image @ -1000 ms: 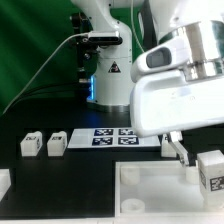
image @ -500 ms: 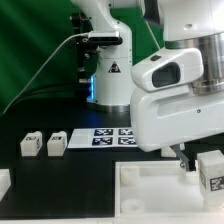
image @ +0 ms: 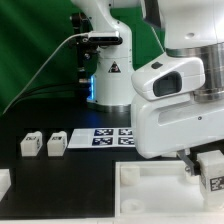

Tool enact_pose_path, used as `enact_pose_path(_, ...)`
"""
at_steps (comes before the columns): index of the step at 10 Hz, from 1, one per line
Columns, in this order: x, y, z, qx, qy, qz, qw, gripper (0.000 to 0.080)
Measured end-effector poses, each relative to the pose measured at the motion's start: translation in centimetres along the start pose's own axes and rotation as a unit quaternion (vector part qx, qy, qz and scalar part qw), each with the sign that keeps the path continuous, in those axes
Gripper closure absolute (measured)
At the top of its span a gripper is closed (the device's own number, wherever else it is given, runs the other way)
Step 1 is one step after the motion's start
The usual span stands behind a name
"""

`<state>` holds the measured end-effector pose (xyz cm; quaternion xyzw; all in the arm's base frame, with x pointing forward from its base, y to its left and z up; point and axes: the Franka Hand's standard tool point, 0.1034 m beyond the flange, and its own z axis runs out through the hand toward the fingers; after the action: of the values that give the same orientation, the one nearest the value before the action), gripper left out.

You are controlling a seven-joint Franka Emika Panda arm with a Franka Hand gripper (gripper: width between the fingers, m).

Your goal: Assemble one leg

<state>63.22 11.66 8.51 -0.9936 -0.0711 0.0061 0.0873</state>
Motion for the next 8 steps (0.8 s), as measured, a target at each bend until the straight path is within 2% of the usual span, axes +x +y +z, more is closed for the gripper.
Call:
enact_pose_path(1,0.0,0.03,0.0,0.0,0.0,0.0,1.0,0.0447)
enact_pose_path(2,-0.04,0.41,0.02,-0.003,0.0,0.001,1.0,0.05)
enact_pose_path(5,0.04,0.71,0.15,-0.002,0.011,0.049,0.999,0.0504)
enact_pose_path(6,0.07,0.73,0.2,0.0,0.021,0.126,0.992,0.0504)
enact_pose_path(8,-0.18,0.67,0.25,0.006,0.04,0.281,0.959,0.0504)
